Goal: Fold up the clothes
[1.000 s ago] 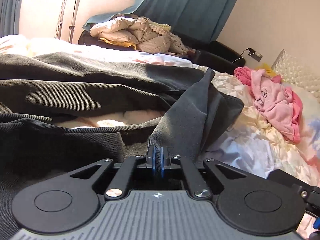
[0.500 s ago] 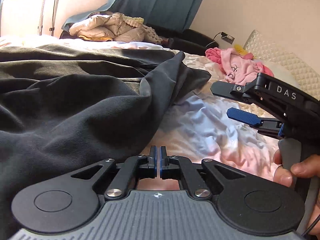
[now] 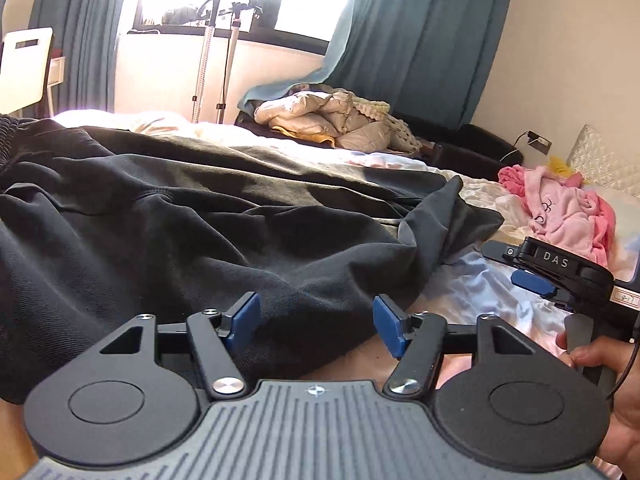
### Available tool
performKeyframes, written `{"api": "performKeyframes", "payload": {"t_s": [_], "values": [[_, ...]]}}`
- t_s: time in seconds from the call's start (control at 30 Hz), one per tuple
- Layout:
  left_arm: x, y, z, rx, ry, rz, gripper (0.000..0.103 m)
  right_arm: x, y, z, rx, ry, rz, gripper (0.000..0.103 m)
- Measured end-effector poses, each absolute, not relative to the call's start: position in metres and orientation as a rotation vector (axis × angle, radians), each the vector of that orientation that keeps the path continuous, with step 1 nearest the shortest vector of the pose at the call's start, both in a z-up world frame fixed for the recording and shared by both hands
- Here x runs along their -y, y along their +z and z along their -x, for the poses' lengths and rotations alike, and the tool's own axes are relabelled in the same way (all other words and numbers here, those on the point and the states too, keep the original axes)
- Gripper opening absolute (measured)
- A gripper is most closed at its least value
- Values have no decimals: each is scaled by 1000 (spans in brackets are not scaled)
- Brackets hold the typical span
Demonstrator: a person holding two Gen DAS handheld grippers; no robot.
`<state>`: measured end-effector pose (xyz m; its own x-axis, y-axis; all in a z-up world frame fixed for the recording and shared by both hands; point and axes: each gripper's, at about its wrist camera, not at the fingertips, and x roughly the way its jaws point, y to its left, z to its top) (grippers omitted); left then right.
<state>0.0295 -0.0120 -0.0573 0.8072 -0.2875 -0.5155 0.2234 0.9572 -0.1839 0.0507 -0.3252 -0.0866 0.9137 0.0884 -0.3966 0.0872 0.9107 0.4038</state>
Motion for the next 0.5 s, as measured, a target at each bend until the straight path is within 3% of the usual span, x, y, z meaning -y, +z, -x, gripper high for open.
{"api": "performKeyframes", "payload": {"t_s": [0.27,0.5], "values": [[22,-57,-25,-524,-210,19,94,324,-94,-50,-441,-29,-401,78],[20,-63,-23,-495,-220,53,98,334,-85,-101,-480,-52,-359,78]]}}
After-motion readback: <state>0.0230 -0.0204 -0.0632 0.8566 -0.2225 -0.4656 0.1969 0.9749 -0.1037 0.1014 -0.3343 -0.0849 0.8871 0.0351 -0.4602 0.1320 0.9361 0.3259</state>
